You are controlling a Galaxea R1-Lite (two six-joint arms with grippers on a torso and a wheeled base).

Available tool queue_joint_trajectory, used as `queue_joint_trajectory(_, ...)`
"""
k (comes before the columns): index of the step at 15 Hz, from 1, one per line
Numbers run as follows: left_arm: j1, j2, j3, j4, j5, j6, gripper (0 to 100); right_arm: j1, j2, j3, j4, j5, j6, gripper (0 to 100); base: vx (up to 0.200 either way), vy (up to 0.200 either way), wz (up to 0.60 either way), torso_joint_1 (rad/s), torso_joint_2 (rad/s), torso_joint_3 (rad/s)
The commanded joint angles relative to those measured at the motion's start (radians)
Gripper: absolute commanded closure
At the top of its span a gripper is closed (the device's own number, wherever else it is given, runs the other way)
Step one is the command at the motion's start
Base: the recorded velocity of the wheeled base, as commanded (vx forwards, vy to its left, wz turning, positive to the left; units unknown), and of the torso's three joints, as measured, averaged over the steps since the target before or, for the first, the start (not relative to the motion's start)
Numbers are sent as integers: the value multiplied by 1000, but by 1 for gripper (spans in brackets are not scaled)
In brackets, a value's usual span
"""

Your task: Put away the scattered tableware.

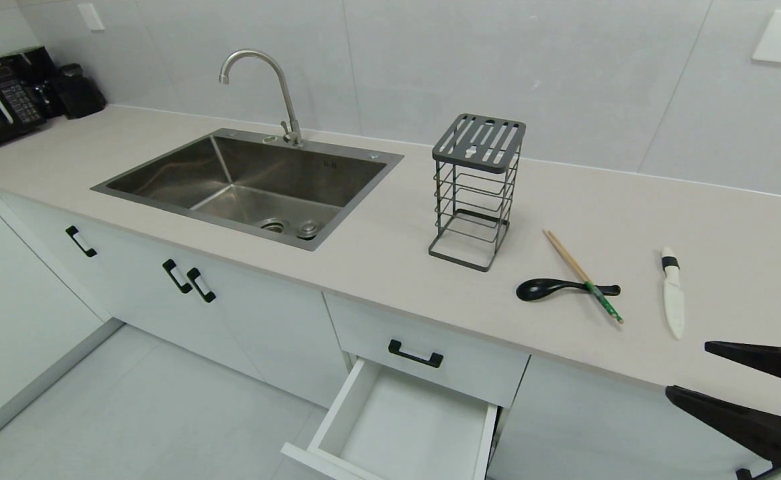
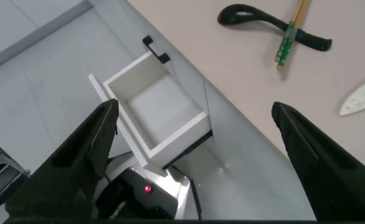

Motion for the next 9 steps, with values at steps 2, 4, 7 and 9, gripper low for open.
queue_joint_trajectory(2,0,1,0,0,0,1,0,62,334,-44,-178,-93,0,0,0,0,0,0,0,0)
queue_joint_trajectory(4,0,1,0,0,0,1,0,58,411,-48,-274,-142,2,0,0,0,0,0,0,0)
queue_joint_trajectory(7,0,1,0,0,0,1,0,57,454,-79,-327,-162,0,0,0,0,0,0,0,0)
queue_joint_trajectory(9,0,1,0,0,0,1,0,57,506,-168,-325,-215,0,0,0,0,0,0,0,0)
